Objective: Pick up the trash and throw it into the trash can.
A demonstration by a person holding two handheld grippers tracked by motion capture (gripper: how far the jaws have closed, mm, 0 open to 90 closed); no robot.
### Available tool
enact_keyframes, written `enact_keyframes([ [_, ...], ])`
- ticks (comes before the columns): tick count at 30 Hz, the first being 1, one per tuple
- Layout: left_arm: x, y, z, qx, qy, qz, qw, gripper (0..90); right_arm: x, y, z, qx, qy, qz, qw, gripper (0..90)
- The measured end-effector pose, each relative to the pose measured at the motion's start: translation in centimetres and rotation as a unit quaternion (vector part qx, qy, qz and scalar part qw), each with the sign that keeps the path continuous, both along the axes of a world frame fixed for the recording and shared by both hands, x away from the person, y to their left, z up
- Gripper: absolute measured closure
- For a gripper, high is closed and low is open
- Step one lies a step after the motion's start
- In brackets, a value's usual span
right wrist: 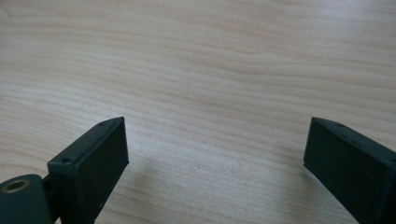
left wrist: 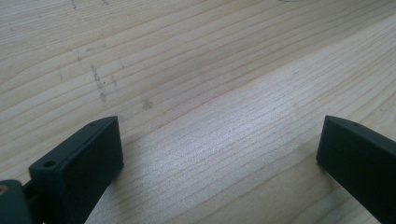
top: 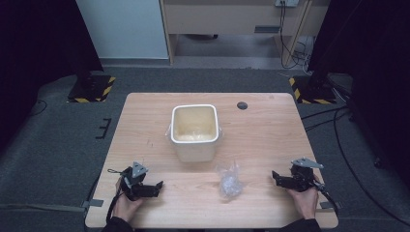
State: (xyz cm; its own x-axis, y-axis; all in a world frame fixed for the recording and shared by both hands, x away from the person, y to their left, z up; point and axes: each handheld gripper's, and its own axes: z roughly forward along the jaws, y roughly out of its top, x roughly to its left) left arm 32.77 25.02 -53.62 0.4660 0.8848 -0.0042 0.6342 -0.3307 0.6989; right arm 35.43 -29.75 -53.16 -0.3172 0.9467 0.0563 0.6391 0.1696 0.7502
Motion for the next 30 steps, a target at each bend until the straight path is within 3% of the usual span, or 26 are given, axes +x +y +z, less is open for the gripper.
enact_keyframes([
  [7,0.0,0.1,0.0,0.0,0.0,-0.001,1.0,0.0,-0.2,0.4,0.8,-0.007,-0.016,0.006,0.9998,6.2],
  [18,0.0,0.4,0.0,0.0,0.0,-0.001,1.0,0.0,-0.9,0.5,2.6,0.017,-0.048,0.007,0.9987,5.9],
  [22,0.0,0.4,0.0,0.0,0.0,-0.003,1.0,0.0,-1.3,0.8,4.0,0.026,-0.076,0.003,0.9968,6.1],
  [28,0.1,0.5,0.0,0.0,0.0,-0.005,1.0,0.0,-1.6,1.3,5.4,0.034,-0.095,0.006,0.9949,6.3],
  [30,0.1,0.5,0.0,0.0,0.0,-0.006,1.0,0.0,-1.7,1.6,6.4,0.038,-0.113,0.01,0.9929,6.7],
])
